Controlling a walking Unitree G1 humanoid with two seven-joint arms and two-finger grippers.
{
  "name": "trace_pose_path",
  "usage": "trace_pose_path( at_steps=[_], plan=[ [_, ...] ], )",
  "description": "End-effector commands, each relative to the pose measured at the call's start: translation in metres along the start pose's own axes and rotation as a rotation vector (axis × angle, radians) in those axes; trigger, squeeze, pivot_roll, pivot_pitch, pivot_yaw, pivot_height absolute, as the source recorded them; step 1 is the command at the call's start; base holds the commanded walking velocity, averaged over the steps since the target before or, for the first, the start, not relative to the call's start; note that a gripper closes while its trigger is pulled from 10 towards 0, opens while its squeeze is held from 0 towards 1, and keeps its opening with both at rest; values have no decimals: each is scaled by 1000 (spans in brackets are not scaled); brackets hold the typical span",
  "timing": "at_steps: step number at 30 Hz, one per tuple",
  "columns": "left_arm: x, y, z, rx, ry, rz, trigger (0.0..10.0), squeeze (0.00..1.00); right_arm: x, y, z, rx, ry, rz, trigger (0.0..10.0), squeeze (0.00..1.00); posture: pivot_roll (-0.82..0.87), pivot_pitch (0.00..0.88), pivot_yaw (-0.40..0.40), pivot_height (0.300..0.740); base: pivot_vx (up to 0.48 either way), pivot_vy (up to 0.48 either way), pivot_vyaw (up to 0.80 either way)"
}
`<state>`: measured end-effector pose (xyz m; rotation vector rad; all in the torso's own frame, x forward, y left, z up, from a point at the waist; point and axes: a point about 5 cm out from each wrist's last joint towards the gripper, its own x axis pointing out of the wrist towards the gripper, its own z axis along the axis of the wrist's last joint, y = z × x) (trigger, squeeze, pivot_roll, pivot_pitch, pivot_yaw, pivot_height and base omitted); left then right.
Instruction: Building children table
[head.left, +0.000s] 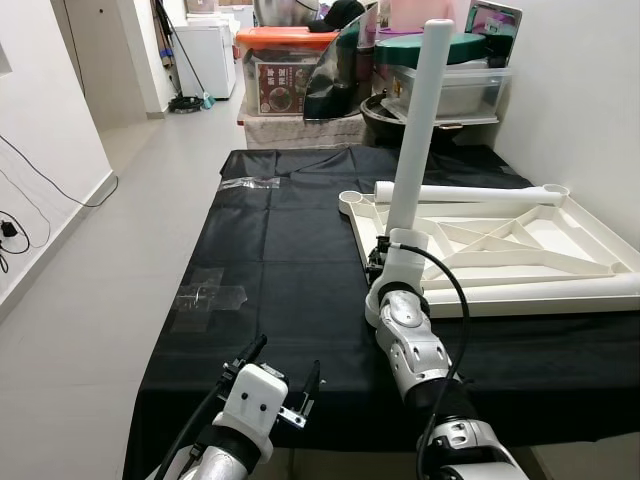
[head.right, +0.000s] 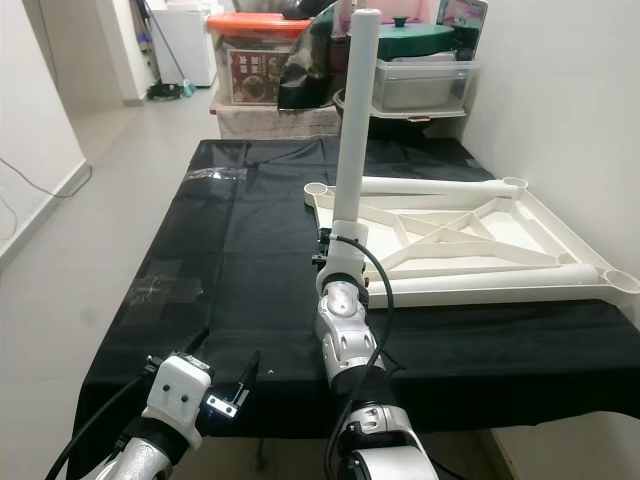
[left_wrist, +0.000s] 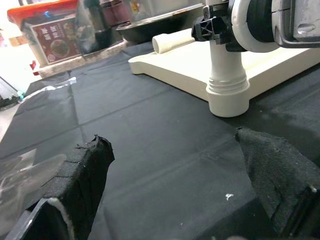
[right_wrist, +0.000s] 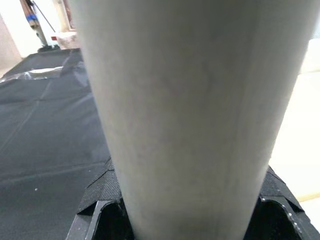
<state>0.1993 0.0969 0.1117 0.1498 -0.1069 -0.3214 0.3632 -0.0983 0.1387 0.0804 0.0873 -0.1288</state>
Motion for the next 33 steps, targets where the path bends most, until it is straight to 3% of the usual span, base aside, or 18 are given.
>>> trace_pose_path(
  at_steps=[1, 2, 6, 7, 10, 11, 12, 13, 14, 15, 16, 17, 18, 21, 28, 31, 32, 33],
  plan=[
    [-1, 0, -3, -5, 12, -6, 10000, 0, -13, 33, -9, 142, 37, 73, 10000, 0, 5, 0, -8, 740, 0, 0, 0],
    [-1, 0, -3, -5, 12, -6, 10000, 0, -14, 34, -5, 142, -1, 111, 10000, 1000, 5, 0, -8, 740, 0, 0, 0],
    [-1, 0, -3, -5, 13, -6, 10000, 0, -13, 32, 1, 143, -65, 199, 10000, 1000, 3, 0, -6, 740, 0, 0, 0],
    [-1, 0, -3, -5, 13, -7, 10000, 0, -12, 31, 5, 134, -96, 245, 10000, 0, 3, 0, -6, 740, 0, 0, 0],
    [-1, 0, -3, -6, 13, -7, 10000, 0, -9, 30, 9, 140, -122, 326, 10000, 0, 3, 0, -6, 740, 0, 0, 0],
    [0, 0, -3, -6, 13, -8, 10000, 0, -7, 31, 16, 114, -160, 451, 10000, 0, 2, 0, -4, 740, 0, 0, 0],
    [0, 0, -3, -6, 13, -8, 10000, 0, -7, 31, 16, 114, -160, 451, 10000, 0, 2, 0, -4, 740, 0, 0, 0],
    [0, 0, -3, -6, 13, -8, 10000, 0, -7, 33, 17, 117, -141, 647, 10000, 0, 2, 0, -2, 740, 0, 0, 0],
    [0, 0, -3, -6, 13, -8, 10000, 0, -7, 33, 17, 117, -141, 647, 10000, 0, 2, 0, -2, 740, 0, 0, 0],
    [0, 0, -3, -5, 13, -8, 10000, 0, -8, 34, 18, 105, -115, 801, 10000, 0, 2, 0, -2, 740, 0, 0, 0],
    [0, 0, -3, -5, 13, -8, 10000, 0, -8, 34, 18, 105, -115, 801, 10000, 0, 2, 0, -2, 740, 0, 0, 0],
    [0, 0, -3, -4, 13, -9, 10000, 0, -8, 33, 17, 76, -69, 945, 10000, 0, 5, 0, -3, 740, 0, 0, 0],
    [0, 0, -3, -4, 13, -9, 10000, 0, -8, 33, 17, 76, -69, 945, 10000, 0, 5, 0, -3, 740, 0, 0, 0],
    [0, 0, -3, -2, 12, -10, 10000, 0, -12, 27, 18, -47, 89, 1313, 10000, 0, 4, 0, -3, 740, 0, 0, 0],
    [0, 0, -2, -1, 10, -11, 10000, 0, -16, 29, 15, -146, 174, 1499, 10000, 0, 16, 0, -2, 740, 0, 0, 0],
    [-1, -1, 3, 0, -24, -9, 10000, 0, -16, 38, 18, -192, 202, 1572, 10000, 0, 23, 0, -7, 740, 0, 0, 0],
    [-2, -1, 4, 2, -31, -10, 10000, 0, -16, 40, 18, -200, 202, 1578, 3608, 0, 28, 0, -9, 740, 0, 0, 0],
    [-2, -1, 4, 2, -31, -10, 10000, 0, -16, 40, 18, -200, 202, 1578, 3608, 0, 28, 0, -9, 740, 0, 0, 0]
  ],
)
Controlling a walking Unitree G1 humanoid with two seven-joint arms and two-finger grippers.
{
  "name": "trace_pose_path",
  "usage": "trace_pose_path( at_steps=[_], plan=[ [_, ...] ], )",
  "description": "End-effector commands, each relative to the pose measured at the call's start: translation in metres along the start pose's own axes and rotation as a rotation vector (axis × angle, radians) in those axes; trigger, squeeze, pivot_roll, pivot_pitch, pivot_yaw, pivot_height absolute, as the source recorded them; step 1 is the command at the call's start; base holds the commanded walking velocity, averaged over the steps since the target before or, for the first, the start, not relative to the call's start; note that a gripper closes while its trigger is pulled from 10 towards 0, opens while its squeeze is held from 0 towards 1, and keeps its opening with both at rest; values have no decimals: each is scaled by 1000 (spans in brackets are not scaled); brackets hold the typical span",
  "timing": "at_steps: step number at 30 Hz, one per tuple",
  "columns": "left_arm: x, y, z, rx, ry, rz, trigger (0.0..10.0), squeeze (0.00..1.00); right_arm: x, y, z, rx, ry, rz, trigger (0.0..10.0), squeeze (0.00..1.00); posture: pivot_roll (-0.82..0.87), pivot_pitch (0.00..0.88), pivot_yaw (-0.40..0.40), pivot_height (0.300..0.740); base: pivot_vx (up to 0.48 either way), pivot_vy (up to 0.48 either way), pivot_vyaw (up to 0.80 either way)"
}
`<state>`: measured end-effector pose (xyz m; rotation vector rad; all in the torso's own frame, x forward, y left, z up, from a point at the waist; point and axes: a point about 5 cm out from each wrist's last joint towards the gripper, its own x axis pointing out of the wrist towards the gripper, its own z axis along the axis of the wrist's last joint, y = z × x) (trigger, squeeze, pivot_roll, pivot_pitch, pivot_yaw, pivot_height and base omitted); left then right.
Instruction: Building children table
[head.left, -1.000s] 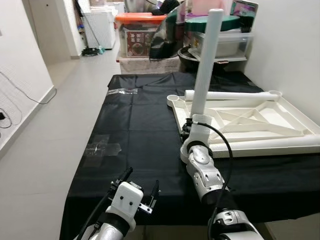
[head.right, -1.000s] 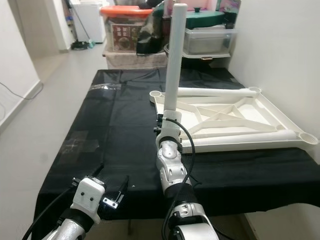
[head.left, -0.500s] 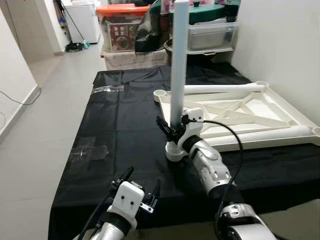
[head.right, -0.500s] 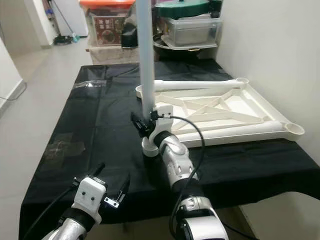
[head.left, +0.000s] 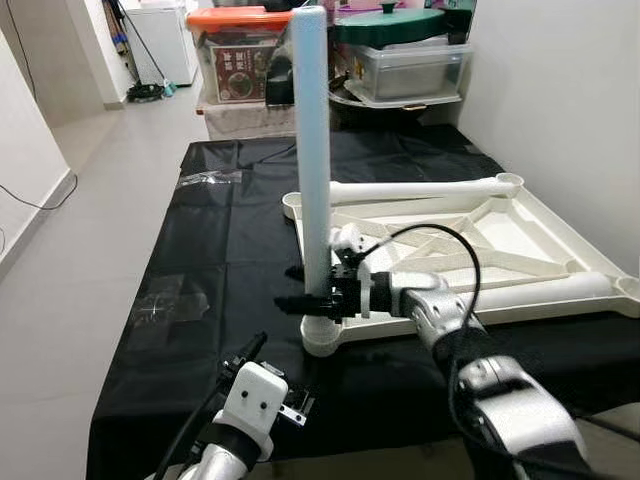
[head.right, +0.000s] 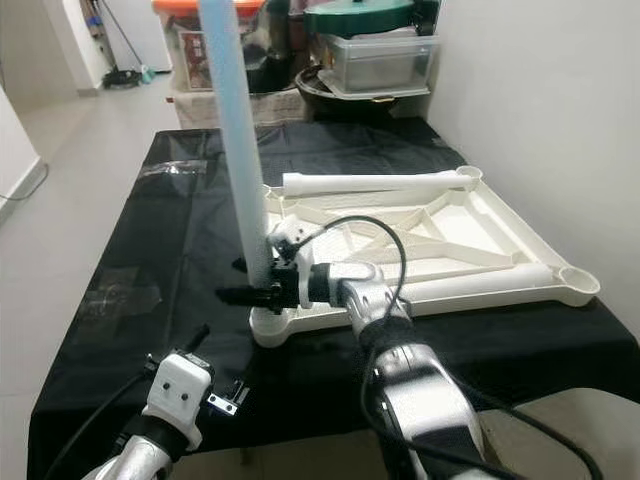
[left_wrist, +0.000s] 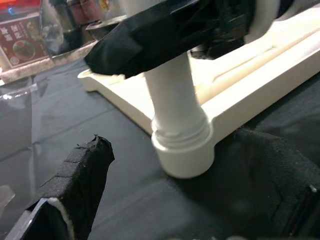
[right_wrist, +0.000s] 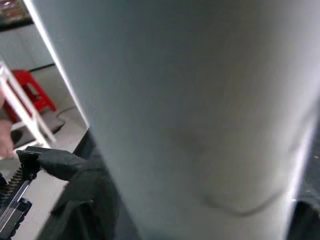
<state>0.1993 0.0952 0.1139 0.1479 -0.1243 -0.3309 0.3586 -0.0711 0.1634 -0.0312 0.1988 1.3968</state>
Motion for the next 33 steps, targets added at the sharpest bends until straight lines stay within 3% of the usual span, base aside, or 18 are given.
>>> trace_pose_path(
  at_steps=[1, 2, 10, 12, 13, 14, 15, 17, 18, 19, 21, 24, 27, 33],
  plan=[
    [-2, 0, 2, 2, -13, -2, 10000, 0, 12, 6, -1, -13, 27, 67, 3608, 0, 28, 0, -9, 740, 0, 0, 0],
    [-2, 0, 2, 2, -16, -1, 10000, 0, 13, 6, -2, -12, 25, 62, 0, 0, 28, 0, -9, 740, 0, 0, 0],
    [-3, 0, 3, 1, -23, 0, 10000, 0, 14, 3, -12, -38, 24, -76, 0, 0, 26, 0, -9, 740, 0, 0, 0],
    [-3, -1, 2, -2, -23, -2, 10000, 0, 8, -9, -20, -16, -8, -380, 0, 0, 13, 0, -6, 740, 0, 0, 0],
    [-3, -1, 2, -2, -23, -2, 10000, 0, 8, -9, -20, -16, -8, -380, 0, 0, 13, 0, -6, 740, 0, 0, 0],
    [-3, -1, 2, -3, -22, -3, 10000, 0, 4, -14, -24, 2, -15, -504, 0, 0, 13, 0, -6, 740, 0, 0, 0],
    [-3, -1, 2, -3, -22, -3, 10000, 0, 4, -14, -24, 2, -15, -504, 0, 0, 13, 0, -6, 740, 0, 0, 0],
    [-3, -1, 1, -4, -18, -5, 10000, 0, -12, -28, -34, 102, -32, -883, 0, 0, 4, 0, -1, 740, 0, 0, 0],
    [-3, 0, 1, -4, -15, -6, 10000, 0, -28, -33, -44, 194, -53, -1176, 0, 0, 3, 0, -1, 740, 0, 0, 0],
    [-3, 0, 1, -4, -15, -6, 10000, 0, -28, -33, -44, 194, -53, -1176, 0, 0, 3, 0, -1, 740, 0, 0, 0],
    [-3, 0, 0, -3, -14, -7, 10000, 0, -37, -32, -47, 229, -87, -1333, 0, 0, 3, 0, -1, 740, 0, 0, 0],
    [-3, 0, 0, -2, -14, -7, 10000, 0, -39, -31, -48, 243, -104, -1381, 0, 0, 3, 0, -1, 740, 0, 0, 0],
    [-4, 0, 0, -1, -10, -9, 10000, 0, -29, -16, -51, 374, -184, -1530, 0, 0, 3, 0, 2, 740, 0, 0, 0],
    [-4, -1, -1, -1, -8, -11, 10000, 0, -17, -8, -52, 436, -182, -1568, 0, 0, 4, 0, -1, 740, 0, 0, 0]
  ],
)
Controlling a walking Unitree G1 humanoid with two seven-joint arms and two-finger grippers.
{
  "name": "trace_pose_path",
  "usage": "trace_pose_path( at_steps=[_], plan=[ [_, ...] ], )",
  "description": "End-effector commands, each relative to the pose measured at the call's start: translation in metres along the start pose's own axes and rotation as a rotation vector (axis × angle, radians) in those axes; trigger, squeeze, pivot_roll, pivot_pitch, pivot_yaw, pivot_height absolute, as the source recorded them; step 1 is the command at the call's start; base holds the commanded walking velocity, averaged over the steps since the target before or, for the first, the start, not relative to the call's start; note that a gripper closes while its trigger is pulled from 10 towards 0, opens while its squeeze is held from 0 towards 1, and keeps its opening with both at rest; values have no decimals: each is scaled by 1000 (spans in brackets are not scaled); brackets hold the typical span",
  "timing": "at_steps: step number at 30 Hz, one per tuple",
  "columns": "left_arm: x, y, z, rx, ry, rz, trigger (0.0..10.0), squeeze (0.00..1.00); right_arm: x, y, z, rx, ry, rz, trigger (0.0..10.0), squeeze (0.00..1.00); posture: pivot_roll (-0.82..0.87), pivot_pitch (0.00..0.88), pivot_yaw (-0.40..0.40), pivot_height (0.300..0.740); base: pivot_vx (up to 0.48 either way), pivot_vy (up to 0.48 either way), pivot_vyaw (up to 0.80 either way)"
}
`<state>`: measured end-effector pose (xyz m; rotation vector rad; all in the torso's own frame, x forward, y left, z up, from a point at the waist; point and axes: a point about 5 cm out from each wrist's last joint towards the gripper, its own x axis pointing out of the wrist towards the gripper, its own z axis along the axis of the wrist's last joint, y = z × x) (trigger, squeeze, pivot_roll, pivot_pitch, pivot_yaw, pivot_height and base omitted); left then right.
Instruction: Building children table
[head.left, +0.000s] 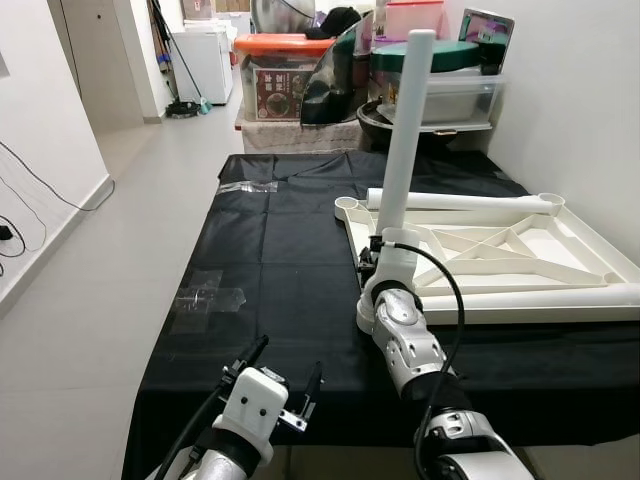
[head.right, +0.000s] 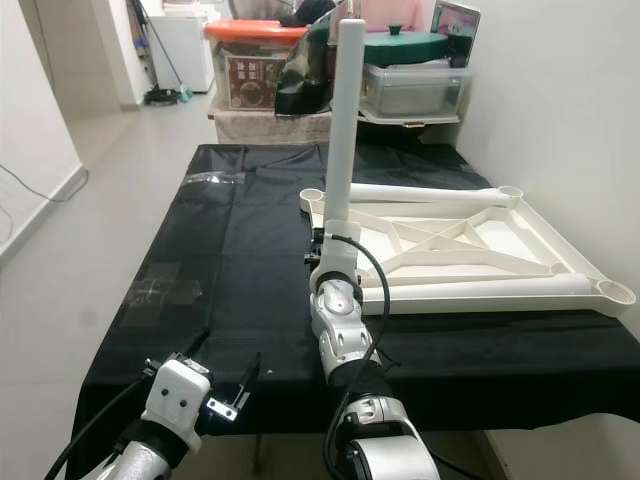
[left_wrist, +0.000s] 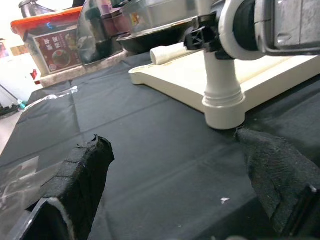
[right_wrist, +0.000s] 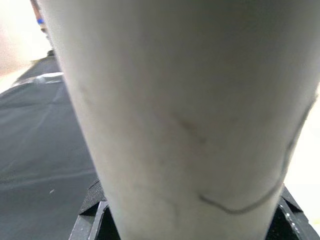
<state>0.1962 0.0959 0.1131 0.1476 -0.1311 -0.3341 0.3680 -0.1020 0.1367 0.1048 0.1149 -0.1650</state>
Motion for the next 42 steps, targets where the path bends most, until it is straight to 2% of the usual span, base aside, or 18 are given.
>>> trace_pose_path(
  at_steps=[1, 2, 3, 8, 9, 12, 14, 15, 16, 20, 24, 26, 27, 29, 38, 39, 41, 42],
  plan=[
    [0, -1, -1, -1, -1, -8, 10000, 0, -10, 10, -25, 147, 137, -29, 157, 0, 4, 0, -4, 740, 0, 0, 0],
    [0, -1, -1, -1, -1, -8, 10000, 0, -10, 10, -25, 147, 137, -29, 157, 0, 4, 0, -4, 740, 0, 0, 0],
    [-1, -1, -1, -1, 0, -7, 10000, 0, -12, 19, -20, 147, 98, 48, 10000, 1000, 5, 0, -6, 740, 0, 0, 0],
    [0, 0, -1, -2, 1, -5, 10000, 0, -8, 19, -10, 133, 15, 130, 10000, 1000, 2, 0, -5, 740, 0, 0, 0],
    [0, 0, -1, -2, 2, -6, 10000, 0, -6, 18, -8, 152, 2, 166, 10000, 0, 1, 0, -5, 740, 0, 0, 0],
    [0, -1, -1, -2, 2, -8, 10000, 0, -4, 16, -5, 184, -15, 223, 10000, 0, 1, 0, -5, 740, 0, 0, 0],
    [0, 0, -2, -2, 3, -8, 10000, 0, -6, 25, 2, 177, -80, 438, 10000, 0, -3, 0, -1, 740, 0, 0, 0],
    [0, 0, -2, -2, 3, -8, 10000, 0, -6, 25, 2, 177, -80, 438, 10000, 0, -3, 0, -1, 740, 0, 0, 0],
    [1, 0, -2, -1, 5, -11, 10000, 0, -11, 31, 1, 159, -67, 741, 10000, 0, -3, 0, -1, 740, 0, 0, 0],
    [1, 0, -1, -1, 2, -10, 10000, 0, -11, 28, 5, 125, -12, 964, 10000, 0, 2, 0, 3, 740, 0, 0, 0],
    [1, 0, -1, 0, 2, -10, 10000, 0, -10, 27, 8, 96, 5, 1028, 10000, 0, 2, 0, 3, 740, 0, 0, 0],
    [2, 0, -1, -1, 2, -11, 10000, 0, -14, 28, 12, -42, 58, 1258, 10000, 0, 0, 0, 4, 740, 0, 0, 0],
    [2, 0, -1, -1, 2, -11, 10000, 0, -14, 28, 12, -42, 58, 1258, 10000, 0, 0, 0, 4, 740, 0, 0, 0],
    [2, -1, -1, -1, 2, -11, 10000, 0, -20, 28, 10, -157, 130, 1450, 10000, 0, 3, 0, 3, 740, 0, 0, 0],
    [2, -2, -1, 3, 8, -16, 10000, 0, -27, 37, 11, -254, 206, 1649, 10000, 0, 11, 0, -9, 740, 0, 0, 0],
    [2, -2, 0, 3, 8, -15, 10000, 0, -27, 39, 12, -245, 213, 1670, 4039, 0, 11, 0, -9, 740, 0, 0, 0],
    [2, -2, 0, 4, 8, -14, 10000, 0, -28, 39, 14, -237, 217, 1682, 4039, 0, 11, 0, -9, 740, 0, 0, 0],
    [2, -2, -1, 5, 8, -12, 10000, 0, -28, 40, 14, -222, 219, 1692, 0, 0, 11, 0, -9, 740, 0, 0, 0]
  ],
)
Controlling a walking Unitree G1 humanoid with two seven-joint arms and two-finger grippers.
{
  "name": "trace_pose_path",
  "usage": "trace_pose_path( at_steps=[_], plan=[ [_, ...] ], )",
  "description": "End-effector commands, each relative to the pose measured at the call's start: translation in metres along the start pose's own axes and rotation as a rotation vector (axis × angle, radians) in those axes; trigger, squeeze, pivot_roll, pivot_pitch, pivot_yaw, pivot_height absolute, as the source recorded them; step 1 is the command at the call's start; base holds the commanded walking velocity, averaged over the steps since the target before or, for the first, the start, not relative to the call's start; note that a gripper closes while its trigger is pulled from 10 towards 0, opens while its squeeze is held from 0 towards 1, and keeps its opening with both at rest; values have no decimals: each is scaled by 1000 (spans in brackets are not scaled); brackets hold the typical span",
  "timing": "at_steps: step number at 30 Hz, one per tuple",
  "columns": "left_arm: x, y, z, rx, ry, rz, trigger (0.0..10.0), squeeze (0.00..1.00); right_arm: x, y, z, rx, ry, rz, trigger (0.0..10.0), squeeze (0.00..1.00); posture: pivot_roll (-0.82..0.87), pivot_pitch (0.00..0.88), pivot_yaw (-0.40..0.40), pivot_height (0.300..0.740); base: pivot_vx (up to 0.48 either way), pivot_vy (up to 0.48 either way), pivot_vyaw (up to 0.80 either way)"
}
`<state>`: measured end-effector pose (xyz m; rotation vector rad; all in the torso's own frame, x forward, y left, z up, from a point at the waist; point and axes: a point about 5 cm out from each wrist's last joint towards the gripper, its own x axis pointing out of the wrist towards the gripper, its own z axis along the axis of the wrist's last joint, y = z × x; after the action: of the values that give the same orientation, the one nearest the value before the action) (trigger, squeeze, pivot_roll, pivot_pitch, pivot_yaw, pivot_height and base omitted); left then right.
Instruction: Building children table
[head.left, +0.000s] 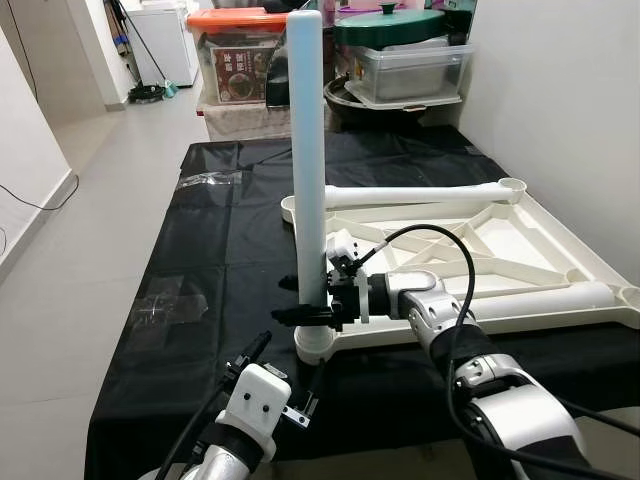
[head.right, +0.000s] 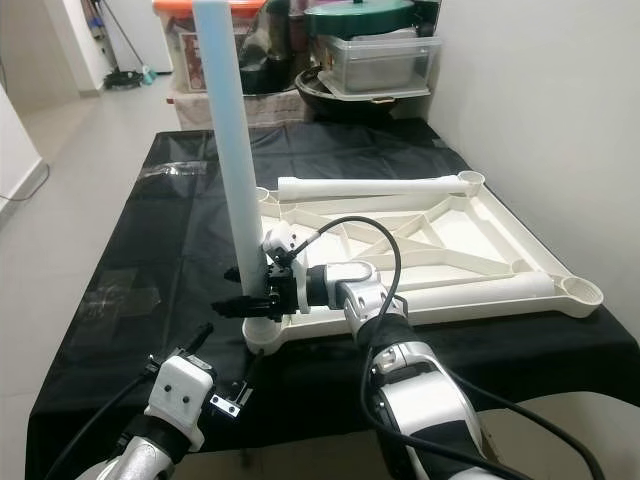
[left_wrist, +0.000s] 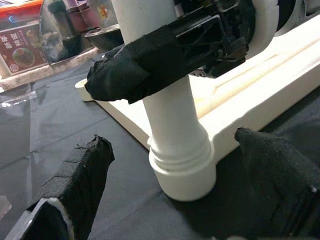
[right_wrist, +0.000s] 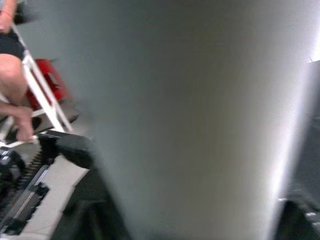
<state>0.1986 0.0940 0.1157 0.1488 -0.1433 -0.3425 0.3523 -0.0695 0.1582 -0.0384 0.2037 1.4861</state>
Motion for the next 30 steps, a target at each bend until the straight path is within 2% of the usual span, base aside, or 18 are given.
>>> trace_pose_path(
  at_steps=[1, 8, 9, 11, 12, 13, 14, 15, 17, 18, 19, 20, 21, 22, 24, 25, 29, 30],
  plan=[
    [-1, -1, -3, 2, 20, -5, 10000, 0, 9, 4, 0, 10, 10, 57, 0, 0, 11, 0, -9, 740, 0, 0, 0],
    [-1, -1, -4, 1, 22, -6, 10000, 0, 8, 4, -7, 10, -13, 7, 0, 0, 11, 0, -9, 740, 0, 0, 0],
    [-1, -1, -4, 1, 22, -6, 10000, 0, 8, 0, -9, 14, -32, -80, 0, 0, 10, 0, -7, 740, 0, 0, 0],
    [-1, -1, -4, 1, 22, -6, 10000, 0, 8, 0, -9, 14, -32, -80, 0, 0, 10, 0, -7, 740, 0, 0, 0],
    [-1, -1, -4, 1, 23, -4, 10000, 0, 4, -17, -9, 13, -111, -489, 0, 0, 9, 0, -7, 740, 0, 0, 0],
    [-1, -1, -4, 1, 23, -4, 10000, 0, 4, -17, -9, 13, -111, -489, 0, 0, 9, 0, -7, 740, 0, 0, 0],
    [-1, -1, -4, 1, 24, -3, 10000, 0, -2, -25, -11, 35, -133, -696, 0, 0, 4, 0, -4, 740, 0, 0, 0],
    [-1, -1, -4, 1, 24, -3, 10000, 0, -2, -25, -11, 35, -133, -696, 0, 0, 4, 0, -4, 740, 0, 0, 0],
    [-2, 0, -4, 1, 25, -4, 10000, 0, -16, -34, -18, 94, -143, -1018, 0, 0, -13, 0, 3, 740, 0, 0, 0],
    [-2, 0, -4, 1, 25, -4, 10000, 0, -16, -34, -18, 94, -143, -1018, 0, 0, -13, 0, 3, 740, 0, 0, 0],
    [-2, 1, -5, 2, 26, -7, 10000, 0, -24, -33, -26, 129, -140, -1187, 0, 0, -20, 0, 7, 740, 0, 0, 0],
    [-2, 1, -5, 2, 26, -7, 10000, 0, -24, -33, -26, 129, -140, -1187, 0, 0, -20, 0, 7, 740, 0, 0, 0],
    [-2, 1, -5, 4, 27, -10, 10000, 0, -29, -30, -32, 161, -145, -1322, 0, 0, -20, 0, 7, 740, 0, 0, 0],
    [-2, 1, -5, 4, 27, -10, 10000, 0, -29, -30, -32, 161, -145, -1322, 0, 0, -20, 0, 7, 740, 0, 0, 0],
    [-2, 1, -5, 4, 28, -12, 10000, 0, -32, -24, -38, 210, -152, -1441, 0, 0, -20, 0, 7, 740, 0, 0, 0],
    [-2, 1, -5, 5, 28, -11, 10000, 0, -30, -17, -42, 276, -169, -1522, 0, 0, -15, 0, 4, 740, 0, 0, 0],
    [-2, 1, -5, 5, 28, -11, 10000, 0, -30, -17, -42, 276, -169, -1522, 0, 0, -15, 0, 4, 740, 0, 0, 0],
    [-2, 0, -5, 4, 28, -10, 10000, 0, -26, -11, -47, 340, -172, -1566, 0, 0, -11, 0, -1, 740, 0, 0, 0]
  ],
)
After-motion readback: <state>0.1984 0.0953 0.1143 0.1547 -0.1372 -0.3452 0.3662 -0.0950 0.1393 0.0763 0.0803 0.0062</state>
